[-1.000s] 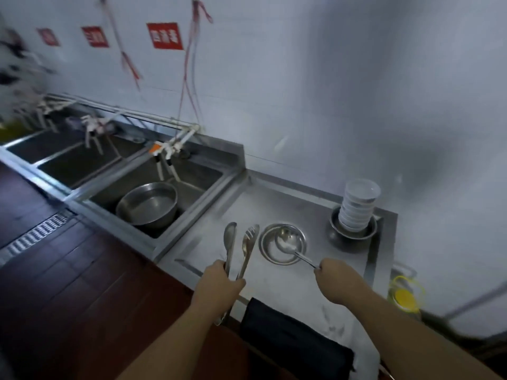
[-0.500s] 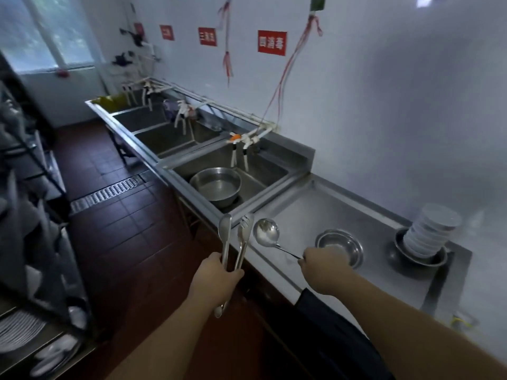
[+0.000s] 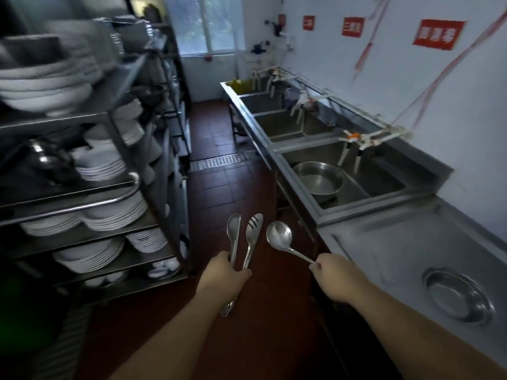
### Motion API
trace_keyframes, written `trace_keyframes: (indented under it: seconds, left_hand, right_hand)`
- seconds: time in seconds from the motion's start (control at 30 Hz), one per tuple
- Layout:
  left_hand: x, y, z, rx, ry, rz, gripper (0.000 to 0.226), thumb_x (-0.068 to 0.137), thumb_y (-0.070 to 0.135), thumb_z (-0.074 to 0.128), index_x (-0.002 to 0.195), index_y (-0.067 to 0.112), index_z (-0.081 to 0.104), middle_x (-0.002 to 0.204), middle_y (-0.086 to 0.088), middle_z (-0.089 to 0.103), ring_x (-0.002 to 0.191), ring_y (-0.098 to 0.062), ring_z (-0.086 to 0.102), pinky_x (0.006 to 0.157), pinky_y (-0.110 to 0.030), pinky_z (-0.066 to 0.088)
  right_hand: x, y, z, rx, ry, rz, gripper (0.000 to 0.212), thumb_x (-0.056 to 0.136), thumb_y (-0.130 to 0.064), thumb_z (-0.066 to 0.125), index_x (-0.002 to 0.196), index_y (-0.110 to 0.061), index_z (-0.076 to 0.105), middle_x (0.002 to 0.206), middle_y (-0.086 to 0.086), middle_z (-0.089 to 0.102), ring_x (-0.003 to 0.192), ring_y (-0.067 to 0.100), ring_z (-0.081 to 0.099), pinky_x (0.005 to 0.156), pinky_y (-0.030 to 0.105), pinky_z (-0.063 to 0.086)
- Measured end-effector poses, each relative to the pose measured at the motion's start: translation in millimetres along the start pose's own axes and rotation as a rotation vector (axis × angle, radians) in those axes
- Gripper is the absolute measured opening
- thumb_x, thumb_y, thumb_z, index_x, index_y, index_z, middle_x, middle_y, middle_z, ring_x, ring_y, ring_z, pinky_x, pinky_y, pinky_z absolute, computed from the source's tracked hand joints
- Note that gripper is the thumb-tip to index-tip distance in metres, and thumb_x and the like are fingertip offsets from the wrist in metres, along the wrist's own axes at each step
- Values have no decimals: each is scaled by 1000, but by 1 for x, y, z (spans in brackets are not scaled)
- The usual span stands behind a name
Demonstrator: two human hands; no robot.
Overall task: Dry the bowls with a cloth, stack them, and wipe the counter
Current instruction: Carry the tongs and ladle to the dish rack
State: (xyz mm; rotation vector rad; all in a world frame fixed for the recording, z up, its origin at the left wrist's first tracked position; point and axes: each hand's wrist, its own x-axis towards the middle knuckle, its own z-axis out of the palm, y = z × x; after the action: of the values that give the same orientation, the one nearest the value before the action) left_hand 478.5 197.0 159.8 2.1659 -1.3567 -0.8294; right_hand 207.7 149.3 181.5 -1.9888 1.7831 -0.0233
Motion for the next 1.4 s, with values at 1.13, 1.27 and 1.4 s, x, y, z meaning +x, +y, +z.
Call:
trace_keyframes:
  seconds: [1.13,1.27,1.4]
  left_hand:
    - [-163,-319,-238,-178,623,-675,40,76,54,78,101,30,59,86,10,68,73,-6,66,55,-27,44]
    - [-166,-363,-276,-182,597,-663,39,76,52,78,102,31,60,85,11,69,72,-5,66,54,-26,43]
    - [-156,-396,-305,-202,571,-666,44,75,52,78,108,28,61,88,9,70,75,-8,67,57,-27,46]
  right_hand:
    - [5,-423,163,-279,-182,-859,30,107,-44,44,83,-28,51,96,0,72,94,28,70,67,32,39]
    - [-8,-467,189,-246,-178,-820,33,107,-42,46,80,-24,50,92,4,73,94,31,70,67,32,38]
    - [-8,-505,203,-262,-182,-806,35,107,-41,45,77,-23,47,87,2,66,91,31,68,67,33,39]
